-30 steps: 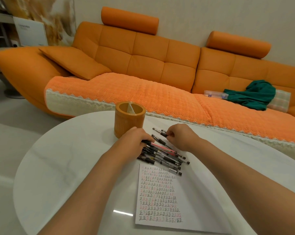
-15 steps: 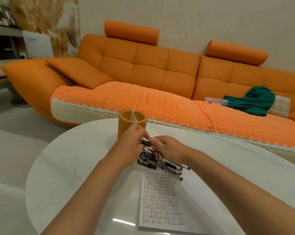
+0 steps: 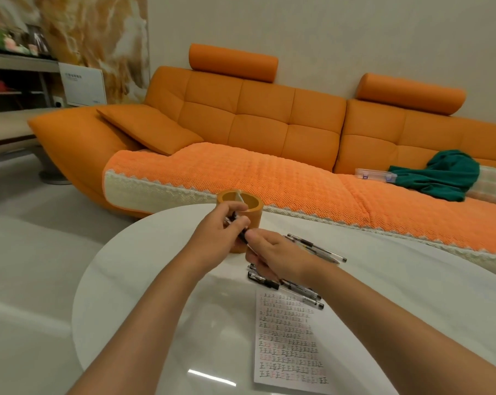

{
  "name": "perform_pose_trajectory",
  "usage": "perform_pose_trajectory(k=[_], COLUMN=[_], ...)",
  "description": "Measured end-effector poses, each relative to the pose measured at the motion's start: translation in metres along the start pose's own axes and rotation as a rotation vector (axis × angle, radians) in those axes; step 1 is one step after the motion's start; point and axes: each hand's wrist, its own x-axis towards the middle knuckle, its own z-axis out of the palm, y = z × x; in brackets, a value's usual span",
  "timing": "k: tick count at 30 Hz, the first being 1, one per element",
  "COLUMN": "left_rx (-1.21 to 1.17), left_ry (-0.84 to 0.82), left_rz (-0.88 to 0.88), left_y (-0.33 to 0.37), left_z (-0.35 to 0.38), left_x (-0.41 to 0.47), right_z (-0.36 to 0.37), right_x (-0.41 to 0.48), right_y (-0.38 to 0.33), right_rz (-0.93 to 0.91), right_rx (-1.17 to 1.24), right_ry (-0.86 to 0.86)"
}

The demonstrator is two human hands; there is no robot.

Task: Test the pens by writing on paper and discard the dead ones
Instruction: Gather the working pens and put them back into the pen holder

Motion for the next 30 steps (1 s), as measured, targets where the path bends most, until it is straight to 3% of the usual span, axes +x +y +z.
perform_pose_trajectory(k=[3, 6, 12, 17, 24, 30], left_rx=[0.163, 0.304, 0.442, 0.398, 0.330, 0.238], left_ry=[-0.001, -0.021, 0.002, 0.140, 0.140, 0.327], left_rz=[0.061, 0.103, 0.255, 0.334, 0.336, 0.232], left_y=[0.001, 0.007, 0.014, 0.006, -0.001, -0.015], left_z=[-0.010, -0.020, -0.028, -0.025, -0.027, -0.027], left_x=[-0.001, -0.002, -0.003, -0.003, -0.001, 0.010], right_z=[0.012, 0.015, 0.025, 0.039, 0.046, 0.018], right_x=[0.004, 0.012, 0.022, 0.026, 0.030, 0.034], right_y=[-0.003, -0.009, -0.022, -0.008, 0.004, -0.024], right_rz=[-0.016, -0.066, -0.216, -0.205, -0.162, -0.248], right_rx=[-0.162, -0.347, -0.214, -0.120, -0.069, -0.058], right_ry=[-0.064, 0.010, 0.149, 0.253, 0.282, 0.377])
